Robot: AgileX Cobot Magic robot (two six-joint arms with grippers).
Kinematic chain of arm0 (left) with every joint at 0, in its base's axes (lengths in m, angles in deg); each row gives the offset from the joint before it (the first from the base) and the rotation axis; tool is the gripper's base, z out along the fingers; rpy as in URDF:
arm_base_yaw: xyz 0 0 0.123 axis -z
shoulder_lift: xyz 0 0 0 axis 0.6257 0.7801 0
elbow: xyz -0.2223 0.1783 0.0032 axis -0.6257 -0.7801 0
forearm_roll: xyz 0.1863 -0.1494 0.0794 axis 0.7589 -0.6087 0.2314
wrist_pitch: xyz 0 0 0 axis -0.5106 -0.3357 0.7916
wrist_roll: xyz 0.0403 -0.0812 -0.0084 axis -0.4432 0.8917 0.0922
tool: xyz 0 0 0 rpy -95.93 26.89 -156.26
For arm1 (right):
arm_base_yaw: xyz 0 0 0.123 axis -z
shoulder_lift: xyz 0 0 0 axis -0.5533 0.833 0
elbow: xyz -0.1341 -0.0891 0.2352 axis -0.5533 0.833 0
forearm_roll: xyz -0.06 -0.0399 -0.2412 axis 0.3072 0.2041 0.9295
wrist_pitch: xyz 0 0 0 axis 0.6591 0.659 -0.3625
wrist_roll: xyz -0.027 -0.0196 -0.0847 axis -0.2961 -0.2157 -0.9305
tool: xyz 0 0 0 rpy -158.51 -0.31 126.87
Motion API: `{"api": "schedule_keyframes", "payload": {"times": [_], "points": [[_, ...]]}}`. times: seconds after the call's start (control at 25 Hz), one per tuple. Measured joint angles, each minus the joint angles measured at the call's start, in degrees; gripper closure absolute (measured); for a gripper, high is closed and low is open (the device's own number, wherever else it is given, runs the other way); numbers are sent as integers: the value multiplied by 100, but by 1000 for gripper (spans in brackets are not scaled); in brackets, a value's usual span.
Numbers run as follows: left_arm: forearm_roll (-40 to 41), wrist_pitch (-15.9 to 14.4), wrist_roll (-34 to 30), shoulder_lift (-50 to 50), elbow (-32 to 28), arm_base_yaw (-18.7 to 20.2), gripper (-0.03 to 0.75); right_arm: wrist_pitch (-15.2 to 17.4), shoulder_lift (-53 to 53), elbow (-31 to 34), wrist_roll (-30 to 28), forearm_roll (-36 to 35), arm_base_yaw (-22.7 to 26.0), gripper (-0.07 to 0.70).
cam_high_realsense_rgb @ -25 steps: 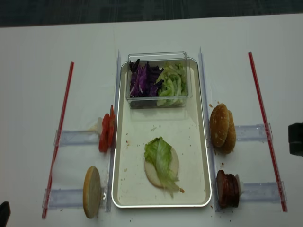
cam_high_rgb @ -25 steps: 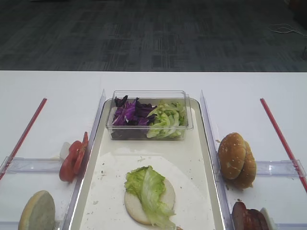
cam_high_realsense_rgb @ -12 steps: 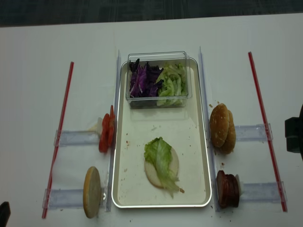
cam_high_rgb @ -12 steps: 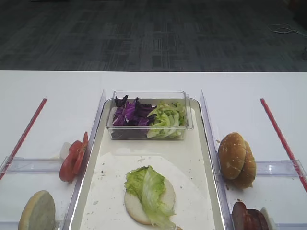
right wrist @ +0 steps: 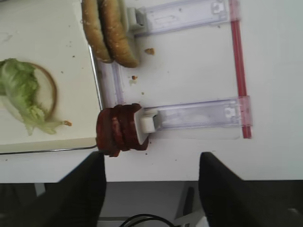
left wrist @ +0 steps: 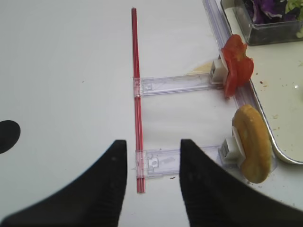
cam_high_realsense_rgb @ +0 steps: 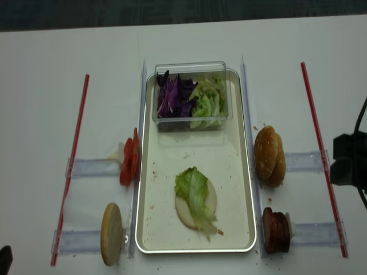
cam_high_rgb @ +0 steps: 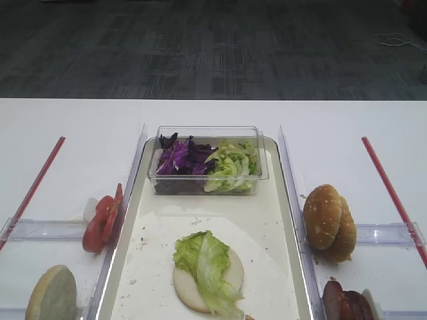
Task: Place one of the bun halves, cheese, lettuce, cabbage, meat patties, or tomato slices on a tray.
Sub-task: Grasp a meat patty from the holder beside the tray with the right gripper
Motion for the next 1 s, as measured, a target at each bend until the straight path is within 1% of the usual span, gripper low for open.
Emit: {"api": "schedule_keyframes", "payload": {"times": [0.08, 0.2, 0.32, 0.48, 0.72, 0.84, 1.0], "points": [[0, 0, 0, 0, 0, 0, 431, -9, 18, 0, -9, -79, -12, 192], [0, 0, 0, 0, 0, 0, 431, -21, 74, 0, 68, -86, -237, 192], [0, 0, 0, 0, 0, 0, 431, -21, 273, 0, 339, 22, -709, 192], [0, 0, 0, 0, 0, 0, 431, -65, 511, 0, 878, 200, -1450, 192], [0, 0, 0, 0, 0, 0, 431, -442, 976, 0, 1566, 349, -2328, 192], [0, 0, 0, 0, 0, 0, 431, -652, 1284, 0, 1816, 417, -2699, 192], [0, 0, 0, 0, 0, 0, 431, -956, 1656, -4, 1992, 451, -3093, 192]]}}
